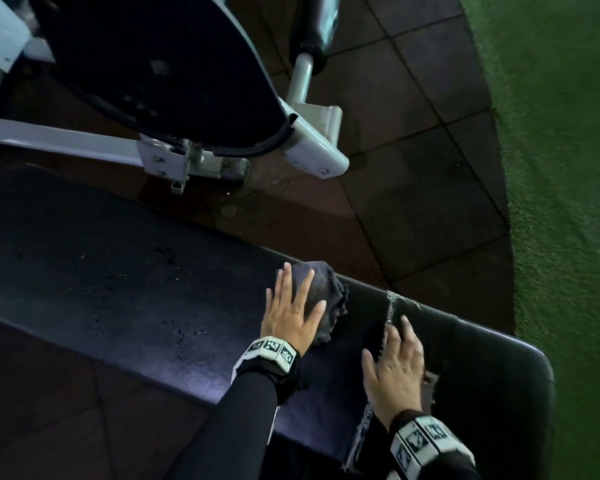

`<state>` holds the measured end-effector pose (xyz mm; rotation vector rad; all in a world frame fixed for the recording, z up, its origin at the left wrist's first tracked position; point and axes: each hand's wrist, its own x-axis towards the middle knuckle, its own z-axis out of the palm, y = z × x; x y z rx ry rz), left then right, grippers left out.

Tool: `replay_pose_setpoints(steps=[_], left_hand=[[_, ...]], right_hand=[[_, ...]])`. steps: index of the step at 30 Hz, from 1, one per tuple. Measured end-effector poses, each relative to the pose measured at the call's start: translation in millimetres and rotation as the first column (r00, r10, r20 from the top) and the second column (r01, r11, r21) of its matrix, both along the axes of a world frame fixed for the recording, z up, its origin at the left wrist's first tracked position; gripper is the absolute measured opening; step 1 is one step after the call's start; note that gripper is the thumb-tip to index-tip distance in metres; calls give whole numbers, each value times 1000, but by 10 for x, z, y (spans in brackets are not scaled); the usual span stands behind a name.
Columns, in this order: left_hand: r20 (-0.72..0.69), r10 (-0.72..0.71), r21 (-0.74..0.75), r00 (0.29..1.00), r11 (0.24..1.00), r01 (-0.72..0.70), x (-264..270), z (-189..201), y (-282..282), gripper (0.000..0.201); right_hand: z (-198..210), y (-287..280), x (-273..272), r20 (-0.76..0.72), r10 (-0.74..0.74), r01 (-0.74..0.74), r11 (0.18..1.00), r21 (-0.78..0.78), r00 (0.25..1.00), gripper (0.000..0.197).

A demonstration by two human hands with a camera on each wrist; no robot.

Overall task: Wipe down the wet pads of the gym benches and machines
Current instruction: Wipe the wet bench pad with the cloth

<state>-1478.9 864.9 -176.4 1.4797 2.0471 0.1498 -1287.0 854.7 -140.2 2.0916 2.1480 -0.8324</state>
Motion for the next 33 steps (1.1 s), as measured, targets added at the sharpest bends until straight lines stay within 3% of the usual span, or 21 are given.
replay_pose_setpoints(steps=[5,8,10,12,15,18,23,26,33], left_hand=[[-124,191,-19,974,981,-195,-526,-17,-409,65],[-167,144,-86,975,983,-160,-902,-57,-674,63],[-187,109,-98,976,987,-129,-1088,-50,-800,59],[-195,152,-120,969,977,-178,-1240,-24,-879,59],[-183,365,-148,913,908,-393,-1514,10,-982,53],[-163,488,-180,857,839,-513,-1812,40,-1083,60],[-155,529,-205,834,809,-551,-2262,75,-1204,71],[-134,488,-239,862,828,-506,-2435,87,-1248,77],[-149,437,-291,887,838,-462,-2448,28,-1236,76]], right_hand=[[-34,457,-745,-86,278,-279,960,-2,957,77],[-101,559,-1064,-5,436,-434,894,-110,900,81],[-163,586,-1158,49,480,-469,871,-145,876,73],[-192,613,-1170,80,479,-466,873,-142,874,64],[-177,680,-1107,77,468,-460,882,-102,880,54],[-147,822,-957,76,401,-390,912,-130,913,56],[-98,1072,-640,80,224,-196,945,-264,971,54],[-64,1079,-638,92,216,-177,931,-321,972,50],[-181,1197,-1019,91,249,-213,932,-293,964,47]])
